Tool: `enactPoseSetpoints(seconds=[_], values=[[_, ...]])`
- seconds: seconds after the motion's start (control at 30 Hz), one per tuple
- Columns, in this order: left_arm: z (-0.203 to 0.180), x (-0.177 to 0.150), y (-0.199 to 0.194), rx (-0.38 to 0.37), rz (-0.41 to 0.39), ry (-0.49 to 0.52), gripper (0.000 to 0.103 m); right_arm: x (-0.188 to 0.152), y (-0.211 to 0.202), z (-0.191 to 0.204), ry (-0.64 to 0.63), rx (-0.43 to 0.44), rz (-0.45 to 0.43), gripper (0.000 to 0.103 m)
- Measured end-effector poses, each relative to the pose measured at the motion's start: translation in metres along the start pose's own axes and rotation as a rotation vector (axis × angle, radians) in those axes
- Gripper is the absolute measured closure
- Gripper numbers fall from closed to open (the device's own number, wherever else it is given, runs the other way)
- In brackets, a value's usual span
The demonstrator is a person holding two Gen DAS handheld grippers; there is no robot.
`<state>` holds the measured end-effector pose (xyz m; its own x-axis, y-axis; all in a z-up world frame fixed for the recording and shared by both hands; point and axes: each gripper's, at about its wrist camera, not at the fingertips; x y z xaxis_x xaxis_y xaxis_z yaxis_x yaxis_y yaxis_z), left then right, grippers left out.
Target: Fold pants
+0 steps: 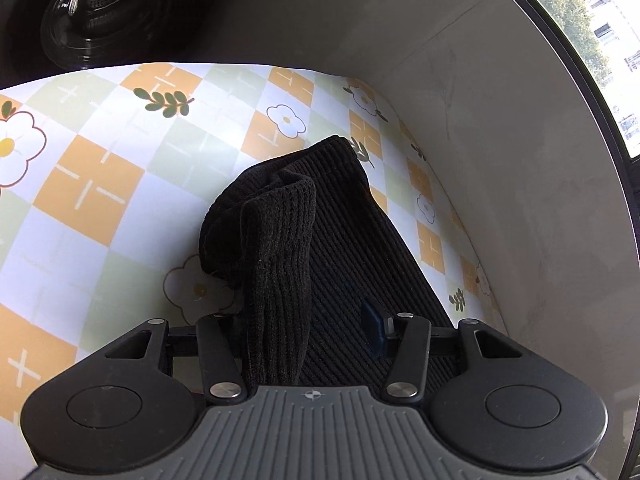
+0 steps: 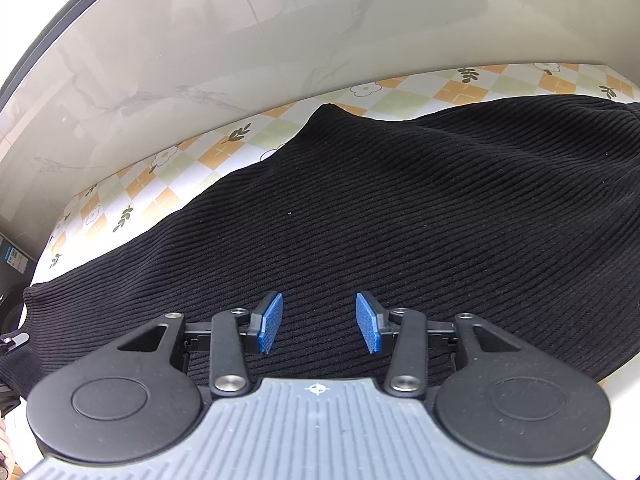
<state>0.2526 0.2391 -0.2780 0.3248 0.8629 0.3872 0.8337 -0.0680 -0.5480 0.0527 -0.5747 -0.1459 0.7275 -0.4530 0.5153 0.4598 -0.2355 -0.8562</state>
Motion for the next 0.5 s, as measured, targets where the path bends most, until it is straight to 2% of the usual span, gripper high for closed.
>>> enactPoseSetpoints(seconds=[0.03, 0.07, 0.13, 0.27, 0.37, 0.5], values=[[0.002, 0.002, 0.000, 0.006, -0.008, -0.013, 0.077, 0.000, 0.000, 0.000, 0.000, 0.000, -0.001, 0.059], [0.006, 0.005, -0.002, 0.008, -0.017, -0.031, 0.084, 0.001, 0.000, 0.000, 0.000, -0.001, -0.001, 0.059], [0.010, 0.008, -0.010, 0.026, -0.047, -0.048, 0.085, 0.001, -0.001, -0.001, 0.000, -0.001, -0.003, 0.059], [0.012, 0.011, -0.019, 0.042, -0.063, -0.017, 0.085, -0.001, -0.004, -0.004, -0.006, 0.004, -0.006, 0.059], [0.020, 0.019, -0.025, 0.055, -0.092, -0.058, 0.085, -0.003, -0.006, -0.007, -0.013, 0.008, -0.005, 0.059], [0.028, 0.032, -0.036, 0.129, -0.147, -0.056, 0.085, -0.007, -0.007, -0.009, -0.035, 0.001, -0.003, 0.059]])
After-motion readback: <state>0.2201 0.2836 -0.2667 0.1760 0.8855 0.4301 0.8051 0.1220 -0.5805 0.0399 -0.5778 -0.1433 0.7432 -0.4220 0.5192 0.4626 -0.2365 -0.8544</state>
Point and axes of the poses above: each gripper's, at about its wrist camera, not at the fingertips, and y roughly the way its jaws point, z to its left, x to its top, and after that the axes turned 14 degrees about -x, right-handed
